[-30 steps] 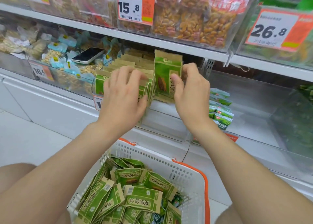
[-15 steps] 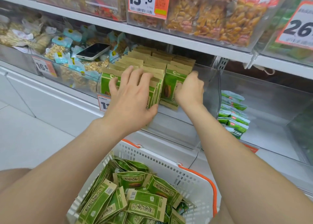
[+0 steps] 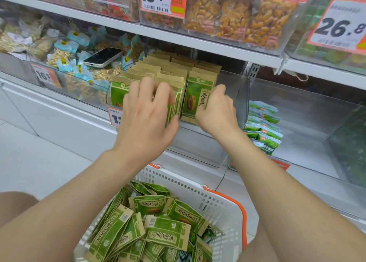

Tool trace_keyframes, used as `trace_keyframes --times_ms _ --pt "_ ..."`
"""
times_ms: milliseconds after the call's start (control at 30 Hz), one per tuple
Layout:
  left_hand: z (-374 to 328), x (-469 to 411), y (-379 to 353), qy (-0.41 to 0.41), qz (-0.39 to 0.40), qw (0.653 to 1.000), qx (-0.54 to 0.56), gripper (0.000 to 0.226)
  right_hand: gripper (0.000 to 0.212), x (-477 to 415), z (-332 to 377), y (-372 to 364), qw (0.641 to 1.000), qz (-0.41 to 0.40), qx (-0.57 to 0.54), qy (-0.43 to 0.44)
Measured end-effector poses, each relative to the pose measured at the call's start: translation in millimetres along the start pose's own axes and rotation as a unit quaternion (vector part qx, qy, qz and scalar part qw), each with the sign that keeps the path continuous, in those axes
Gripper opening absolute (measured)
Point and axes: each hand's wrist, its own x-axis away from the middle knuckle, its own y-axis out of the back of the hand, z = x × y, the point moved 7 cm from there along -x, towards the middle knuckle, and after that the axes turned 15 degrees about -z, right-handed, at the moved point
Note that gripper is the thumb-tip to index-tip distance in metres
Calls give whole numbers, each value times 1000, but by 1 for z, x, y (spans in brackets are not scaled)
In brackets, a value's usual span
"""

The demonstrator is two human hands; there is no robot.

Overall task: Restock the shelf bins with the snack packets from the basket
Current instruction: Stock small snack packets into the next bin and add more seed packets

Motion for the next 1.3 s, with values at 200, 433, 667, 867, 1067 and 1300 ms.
trace_keyframes --times_ms 200,433,667,867,1067,1300 --pt "11 64 -32 66 285 954 -65 27 17 49 50 40 986 -23 -40 163" --pt "6 197 -77 -59 618 778 -98 22 30 140 23 -6 903 279 150 290" --pt "-12 306 -93 -180 693 696 -56 59 13 188 -22 -33 811 418 271 305" --pt "-33 334 -110 -211 708 673 -16 114 9 182 -41 -30 801 443 287 283" --pt "-39 350 -121 -167 735 656 -34 111 10 176 -55 -23 804 446 283 275" --pt "-45 362 -121 -291 704 642 -84 91 24 177 -69 -22 797 457 287 272"
